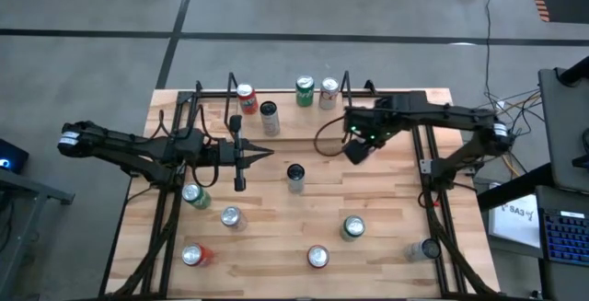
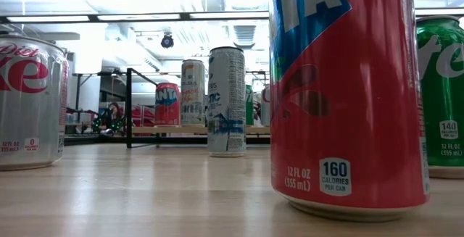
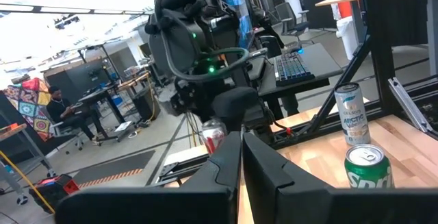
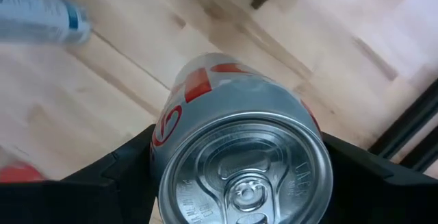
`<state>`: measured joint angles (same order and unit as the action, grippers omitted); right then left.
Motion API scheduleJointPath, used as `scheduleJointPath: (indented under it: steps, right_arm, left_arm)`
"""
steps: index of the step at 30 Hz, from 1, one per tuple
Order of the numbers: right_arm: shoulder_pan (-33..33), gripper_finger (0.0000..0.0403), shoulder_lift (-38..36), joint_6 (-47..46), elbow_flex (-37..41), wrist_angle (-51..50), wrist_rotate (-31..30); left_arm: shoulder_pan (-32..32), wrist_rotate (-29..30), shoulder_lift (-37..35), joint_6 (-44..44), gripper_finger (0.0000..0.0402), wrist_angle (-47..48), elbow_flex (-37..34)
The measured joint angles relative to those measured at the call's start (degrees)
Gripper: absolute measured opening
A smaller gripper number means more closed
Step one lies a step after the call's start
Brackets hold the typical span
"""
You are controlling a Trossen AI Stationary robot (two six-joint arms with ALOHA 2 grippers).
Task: Sort soda cans
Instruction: Put the top red silver soda can on the shelf and align it with the other red silver soda can
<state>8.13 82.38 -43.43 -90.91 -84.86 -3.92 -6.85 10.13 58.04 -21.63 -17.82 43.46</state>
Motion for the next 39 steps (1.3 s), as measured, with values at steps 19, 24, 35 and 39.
scheduleJointPath:
  steps: [19,24,35,39]
  right_arm:
    - [-2.24,0.0293,15.22,34.11,-11.16,-1.89,-2.27]
    - [-2.26,0.0293,16.41,37.73,-11.86,1.79,-2.17]
    - [0.21,0.0293,16.5,41.79,-11.89,8.29,-3.78]
    - [2.15,0.0293,17.21,43.19,-11.89,10.05,-3.67]
  left_arm:
    - [0.0,0.0,0.02,-0.22,0.0,0.44,0.0]
    - [0.07,0.0,0.02,-0.42,0.0,0.85,0.0]
    - [0.15,0.0,0.02,-0.42,0.0,0.79,0.0]
    - [0.2,0.0,0.02,-0.42,0.0,0.78,0.0]
